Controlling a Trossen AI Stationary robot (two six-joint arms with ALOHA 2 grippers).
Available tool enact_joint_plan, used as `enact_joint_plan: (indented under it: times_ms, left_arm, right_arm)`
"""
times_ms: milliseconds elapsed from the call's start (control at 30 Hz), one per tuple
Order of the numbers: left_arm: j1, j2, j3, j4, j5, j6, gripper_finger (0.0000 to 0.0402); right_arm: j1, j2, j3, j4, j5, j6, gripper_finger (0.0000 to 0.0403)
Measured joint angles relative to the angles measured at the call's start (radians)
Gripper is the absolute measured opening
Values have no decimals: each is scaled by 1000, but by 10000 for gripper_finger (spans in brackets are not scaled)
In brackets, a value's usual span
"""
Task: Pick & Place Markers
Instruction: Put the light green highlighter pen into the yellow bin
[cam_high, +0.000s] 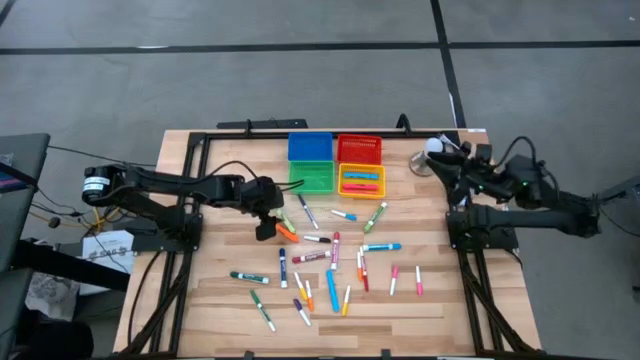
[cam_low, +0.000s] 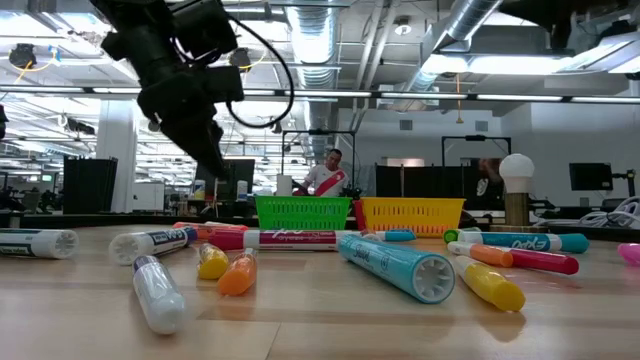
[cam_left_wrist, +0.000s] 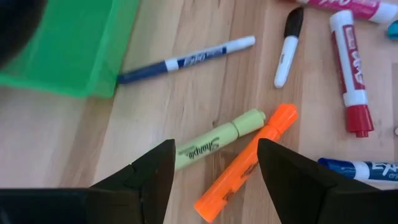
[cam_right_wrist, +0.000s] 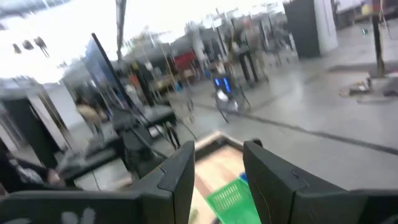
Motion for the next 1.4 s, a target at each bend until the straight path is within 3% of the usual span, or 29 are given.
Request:
enact_joint_plan:
  times_ms: [267,433,567,767,933,1400]
  left_arm:
    - [0,0,53,-41,0,8,227]
    - [0,0,57,-103,1,8,227]
    - [-1,29,58,-105,43,17,227]
    - [-12,159,106,-111,38,154,227]
    - [-5,267,151,-133,-46,210,227]
    - [3,283,163,-132,-52,319,227]
  right_arm:
    - [1,-228,-263,236,-1,33,127]
    - [1,-261,-340,271,-2,66,127]
    - [1,-236,-351,272,-4,82,127]
    - [2,-237,-351,294,-4,82,127]
    - [2,-238,-350,299,-16,82,127]
    - [2,-238,-350,299,-32,92,127]
